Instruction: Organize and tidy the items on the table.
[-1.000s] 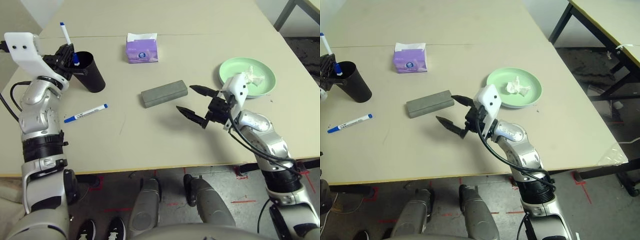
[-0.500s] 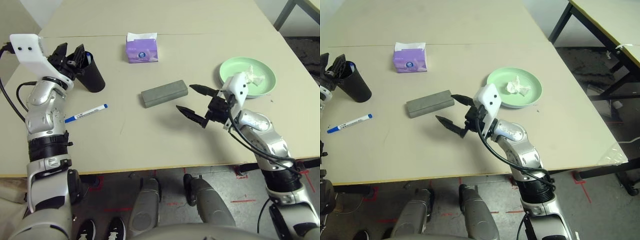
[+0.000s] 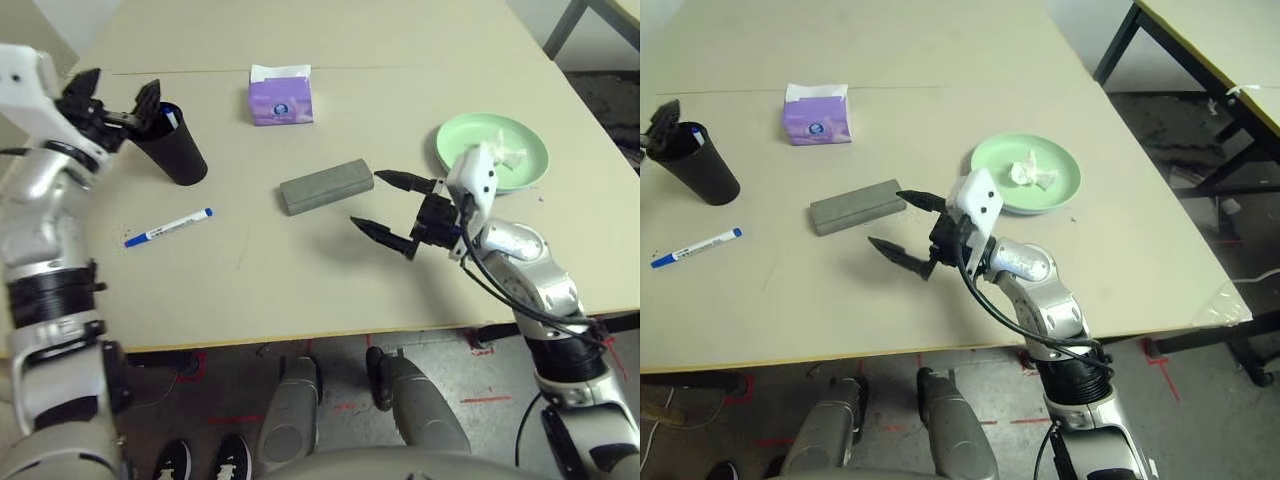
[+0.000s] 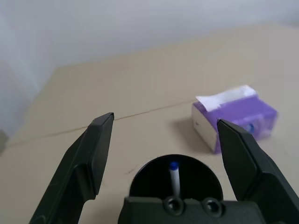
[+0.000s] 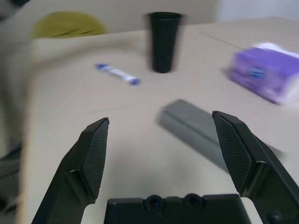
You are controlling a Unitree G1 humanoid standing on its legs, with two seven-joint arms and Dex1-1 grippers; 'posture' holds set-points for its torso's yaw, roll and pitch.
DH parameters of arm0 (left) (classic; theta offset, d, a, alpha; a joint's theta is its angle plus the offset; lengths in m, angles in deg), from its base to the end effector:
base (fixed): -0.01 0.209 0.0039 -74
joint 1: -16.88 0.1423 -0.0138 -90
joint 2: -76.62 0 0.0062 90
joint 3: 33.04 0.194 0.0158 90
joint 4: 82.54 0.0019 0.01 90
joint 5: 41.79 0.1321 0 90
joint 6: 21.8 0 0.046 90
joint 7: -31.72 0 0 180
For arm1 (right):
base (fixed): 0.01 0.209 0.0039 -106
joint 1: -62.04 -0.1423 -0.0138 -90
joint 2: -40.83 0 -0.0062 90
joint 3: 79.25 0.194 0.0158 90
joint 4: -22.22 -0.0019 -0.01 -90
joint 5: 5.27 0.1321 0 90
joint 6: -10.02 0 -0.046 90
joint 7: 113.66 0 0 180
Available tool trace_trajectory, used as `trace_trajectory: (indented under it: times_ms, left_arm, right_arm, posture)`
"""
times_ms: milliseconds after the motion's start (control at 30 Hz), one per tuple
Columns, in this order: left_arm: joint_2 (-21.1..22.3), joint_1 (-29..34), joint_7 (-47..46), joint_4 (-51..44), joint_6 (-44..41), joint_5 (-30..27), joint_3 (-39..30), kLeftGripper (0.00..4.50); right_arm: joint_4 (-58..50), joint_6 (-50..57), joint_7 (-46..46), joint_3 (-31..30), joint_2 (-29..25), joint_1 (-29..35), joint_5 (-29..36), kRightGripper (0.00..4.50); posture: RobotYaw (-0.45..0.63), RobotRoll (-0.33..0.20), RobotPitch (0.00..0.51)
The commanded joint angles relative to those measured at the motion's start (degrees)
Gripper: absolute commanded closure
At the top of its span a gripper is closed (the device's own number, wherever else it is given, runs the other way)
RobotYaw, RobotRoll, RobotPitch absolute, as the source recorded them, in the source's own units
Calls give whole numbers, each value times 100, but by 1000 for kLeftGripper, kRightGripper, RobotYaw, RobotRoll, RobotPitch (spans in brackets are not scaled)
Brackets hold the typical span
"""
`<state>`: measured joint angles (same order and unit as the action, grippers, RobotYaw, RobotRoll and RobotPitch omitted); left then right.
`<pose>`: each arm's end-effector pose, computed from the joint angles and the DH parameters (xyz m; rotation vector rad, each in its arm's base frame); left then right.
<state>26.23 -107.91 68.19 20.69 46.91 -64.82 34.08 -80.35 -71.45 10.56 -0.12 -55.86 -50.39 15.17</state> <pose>0.2373 0.3601 0.2691 0.3475 -0.2123 -0.1467 0.2503 -0.1546 0.1481 -0.2627 -0.3009 1.3132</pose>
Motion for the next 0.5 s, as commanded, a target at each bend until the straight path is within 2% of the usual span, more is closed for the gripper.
trace_trajectory:
  times_ms: [33,200,367,433,500]
  left_arm:
    - [895,120,973,-137,-756,-131,126,20]
    - [2271,345,2425,-129,-1345,-149,461,20]
    - [3383,864,4013,-377,-1522,-256,596,20]
    - [3715,1192,4514,-569,-1644,-258,579,20]
    - [3868,1598,4855,-835,-1725,-191,520,20]
  right_arm:
    - [245,-684,-710,-327,9,-63,8,0]
    - [667,-1368,-1446,-641,140,-229,2,0]
    - [970,-1564,-1571,-753,344,-369,-42,0]
    - [997,-1552,-1516,-757,414,-359,-51,0]
    - [957,-1517,-1482,-776,432,-299,-63,0]
  posture:
    - [-19,0,234]
    - [6,0,236]
    - [33,0,240]
    - [42,0,243]
    - [37,0,245]
